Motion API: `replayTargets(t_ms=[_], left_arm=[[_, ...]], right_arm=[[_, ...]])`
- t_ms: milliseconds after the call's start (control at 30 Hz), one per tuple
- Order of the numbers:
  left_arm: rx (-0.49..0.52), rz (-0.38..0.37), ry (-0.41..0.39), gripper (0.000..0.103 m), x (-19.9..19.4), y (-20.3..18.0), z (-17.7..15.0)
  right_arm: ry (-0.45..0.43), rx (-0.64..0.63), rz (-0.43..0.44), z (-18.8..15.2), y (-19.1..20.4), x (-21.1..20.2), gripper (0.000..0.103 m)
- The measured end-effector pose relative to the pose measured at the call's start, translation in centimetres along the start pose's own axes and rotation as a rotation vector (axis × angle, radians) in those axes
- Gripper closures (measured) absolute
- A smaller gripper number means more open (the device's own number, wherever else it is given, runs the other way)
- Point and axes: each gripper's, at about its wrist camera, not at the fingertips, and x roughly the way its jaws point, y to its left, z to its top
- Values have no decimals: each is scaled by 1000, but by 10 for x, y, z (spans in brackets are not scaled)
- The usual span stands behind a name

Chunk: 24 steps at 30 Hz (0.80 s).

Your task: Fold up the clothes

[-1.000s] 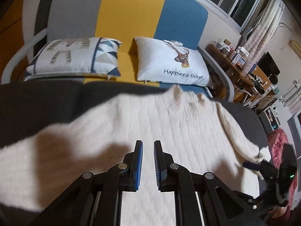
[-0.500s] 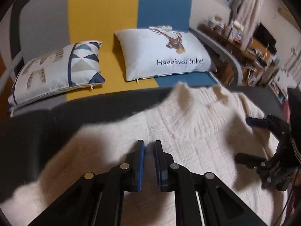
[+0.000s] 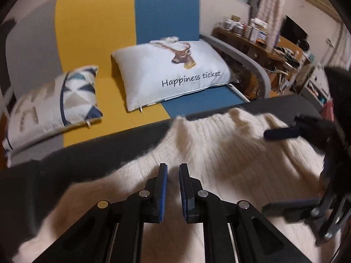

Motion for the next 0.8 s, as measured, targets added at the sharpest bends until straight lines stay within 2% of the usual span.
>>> replayTargets(t_ms=[33, 67, 133, 167, 200, 300, 400, 467, 567, 667, 733, 800], left_arm=[[-28, -15, -13, 91, 0, 5, -4], [-57, -30, -27, 91, 0, 10, -8], [-96, -54, -41, 91, -1, 17, -13], [-105, -62, -41, 91, -1, 18, -13], [-121, -68, -35, 91, -1, 18, -12], [-177, -114, -26, 91, -7, 20, -6], [-225, -128, -77, 92, -19, 30, 4], [-191, -129, -72, 92, -18, 28, 13], [-37, -94, -2, 91, -3, 8, 24], [104, -52, 40, 92, 12, -13, 23], [156, -30, 25, 92, 16, -22, 21], [122, 16, 10, 91, 18, -17, 20]], right_arm=[[27, 11, -15, 0, -7, 8, 1], [40, 20, -68, -1, -15, 15, 1], [-46, 98, -93, -12, -38, 9, 1], [-99, 157, -51, -18, -48, 2, 1], [-115, 177, -36, -20, -53, 0, 3], [-75, 131, -80, -17, -44, 2, 3], [-42, 81, -102, -8, -30, 0, 2], [-63, 55, -39, -2, -21, -5, 2], [-32, -17, 27, 6, -4, 2, 2], [36, -20, -17, 7, -4, 18, 2], [12, 30, -51, 2, -14, 19, 2], [-53, 92, -58, -9, -22, 16, 3]])
